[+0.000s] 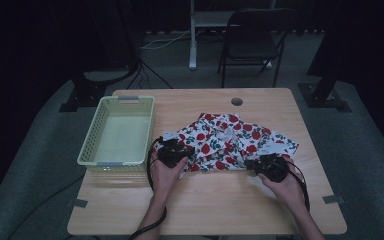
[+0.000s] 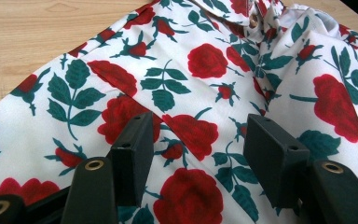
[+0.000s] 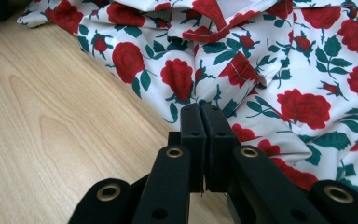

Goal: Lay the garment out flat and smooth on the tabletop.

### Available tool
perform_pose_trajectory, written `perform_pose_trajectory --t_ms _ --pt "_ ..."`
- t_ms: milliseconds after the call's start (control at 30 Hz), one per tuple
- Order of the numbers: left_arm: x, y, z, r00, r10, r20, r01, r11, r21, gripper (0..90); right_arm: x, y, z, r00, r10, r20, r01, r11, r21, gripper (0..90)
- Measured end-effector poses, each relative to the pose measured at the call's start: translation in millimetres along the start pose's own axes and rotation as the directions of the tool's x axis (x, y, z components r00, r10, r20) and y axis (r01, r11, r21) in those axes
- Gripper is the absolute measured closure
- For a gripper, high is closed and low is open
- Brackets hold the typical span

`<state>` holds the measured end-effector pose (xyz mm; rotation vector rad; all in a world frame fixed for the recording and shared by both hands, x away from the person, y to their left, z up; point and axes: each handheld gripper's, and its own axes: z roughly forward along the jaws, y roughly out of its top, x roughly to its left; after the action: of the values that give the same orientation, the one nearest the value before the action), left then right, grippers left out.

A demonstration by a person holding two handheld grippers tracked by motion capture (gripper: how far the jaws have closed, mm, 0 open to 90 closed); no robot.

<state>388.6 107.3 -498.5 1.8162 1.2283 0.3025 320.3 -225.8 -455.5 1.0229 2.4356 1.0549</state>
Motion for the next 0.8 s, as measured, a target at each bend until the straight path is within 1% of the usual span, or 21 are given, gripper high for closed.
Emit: perform_pose_trajectory --t_ms 100,200,500,800 --pt "0.1 0.0 0.0 1.0000 0.002 0.000 -0.002 1.0000 0.000 44.1 0.1 -3.2 -2.6 1.0000 -0.005 0.003 0.005 1.000 0.003 88.6" --pt "0.2 0.1 0.0 1.0000 0.002 0.000 -0.002 1.0000 0.001 44.1 -0.3 -7.9 -4.5 1.0000 0.002 0.003 -0.002 1.000 0.007 88.6" --pt "0.7 0.2 0.1 1.0000 0.000 0.003 0.000 1.0000 0.000 44.2 -0.6 -18.7 -12.3 1.0000 0.005 0.006 -0.005 1.000 0.010 88.6" --pt "0.8 0.6 0.7 1.0000 -0.002 0.003 0.002 1.0000 -0.002 44.2 -6.9 -32.8 -21.7 0.9993 0.034 0.018 -0.034 0.999 0.013 88.6"
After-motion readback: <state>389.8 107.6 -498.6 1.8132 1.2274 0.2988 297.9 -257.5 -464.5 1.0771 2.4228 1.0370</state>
